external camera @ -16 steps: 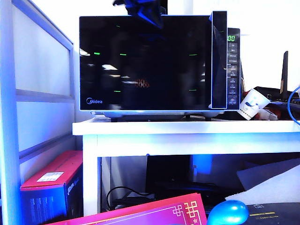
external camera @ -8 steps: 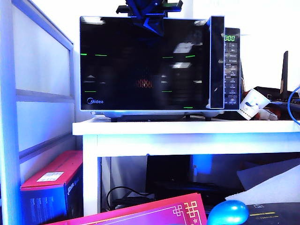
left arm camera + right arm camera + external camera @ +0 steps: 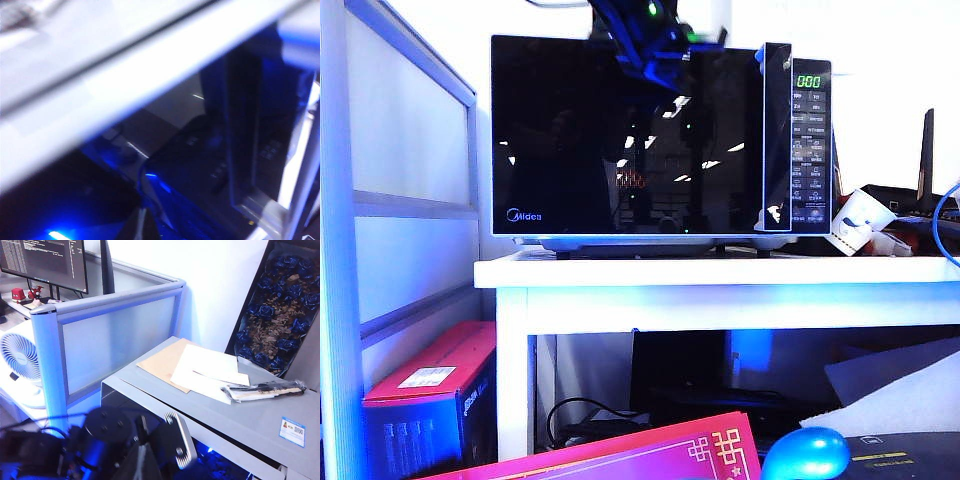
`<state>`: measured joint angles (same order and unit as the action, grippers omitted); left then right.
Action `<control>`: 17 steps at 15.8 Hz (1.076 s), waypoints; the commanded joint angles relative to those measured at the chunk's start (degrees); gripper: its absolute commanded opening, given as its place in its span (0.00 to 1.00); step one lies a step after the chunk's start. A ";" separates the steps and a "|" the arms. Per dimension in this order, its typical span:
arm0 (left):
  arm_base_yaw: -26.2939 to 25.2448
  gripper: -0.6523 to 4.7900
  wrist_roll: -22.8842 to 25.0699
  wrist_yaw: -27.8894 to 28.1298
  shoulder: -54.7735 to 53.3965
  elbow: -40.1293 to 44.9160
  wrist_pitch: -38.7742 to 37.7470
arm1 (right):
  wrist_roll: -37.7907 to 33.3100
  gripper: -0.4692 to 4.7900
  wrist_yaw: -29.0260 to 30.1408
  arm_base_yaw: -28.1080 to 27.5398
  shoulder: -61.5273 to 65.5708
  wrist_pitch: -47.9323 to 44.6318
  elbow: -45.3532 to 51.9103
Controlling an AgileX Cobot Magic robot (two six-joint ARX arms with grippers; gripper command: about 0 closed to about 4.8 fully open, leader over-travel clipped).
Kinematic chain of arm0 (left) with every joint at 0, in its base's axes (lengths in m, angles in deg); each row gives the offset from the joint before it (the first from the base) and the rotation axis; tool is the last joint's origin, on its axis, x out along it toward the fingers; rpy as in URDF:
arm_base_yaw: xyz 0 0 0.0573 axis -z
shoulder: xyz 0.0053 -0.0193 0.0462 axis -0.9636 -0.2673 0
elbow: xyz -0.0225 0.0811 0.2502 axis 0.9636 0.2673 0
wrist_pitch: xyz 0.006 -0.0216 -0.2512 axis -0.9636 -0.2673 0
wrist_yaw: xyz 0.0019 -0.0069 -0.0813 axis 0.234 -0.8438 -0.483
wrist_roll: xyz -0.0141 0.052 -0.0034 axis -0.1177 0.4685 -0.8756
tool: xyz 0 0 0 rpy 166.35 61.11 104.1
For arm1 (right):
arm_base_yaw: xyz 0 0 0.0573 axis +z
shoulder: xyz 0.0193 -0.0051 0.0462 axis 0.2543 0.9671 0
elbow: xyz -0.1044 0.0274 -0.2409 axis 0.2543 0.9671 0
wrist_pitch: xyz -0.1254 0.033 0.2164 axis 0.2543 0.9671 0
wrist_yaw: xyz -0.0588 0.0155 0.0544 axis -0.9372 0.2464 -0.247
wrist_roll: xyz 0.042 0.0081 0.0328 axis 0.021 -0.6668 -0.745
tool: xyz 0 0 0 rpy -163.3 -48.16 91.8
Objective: Open the microwave door, place the orange inside the microwave, then close the microwave door.
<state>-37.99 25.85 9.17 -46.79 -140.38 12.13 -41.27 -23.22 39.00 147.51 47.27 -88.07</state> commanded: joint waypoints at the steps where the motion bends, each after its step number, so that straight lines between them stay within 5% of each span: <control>1: -0.59 0.11 -0.24 2.05 -1.40 -0.15 6.78 | -0.24 0.09 0.15 0.07 -0.24 -1.14 -0.17; 7: -0.57 0.11 -3.43 -3.65 -2.10 -0.17 14.73 | -0.24 0.09 0.15 0.07 -0.24 -1.14 -0.17; 17: -0.94 0.11 -4.94 -2.25 -5.90 -0.17 16.76 | -0.28 0.09 0.15 0.07 -0.24 -1.07 -0.17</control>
<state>-37.96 21.51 2.13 -52.13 -140.31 28.65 -41.27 -23.22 39.00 147.54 47.13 -88.07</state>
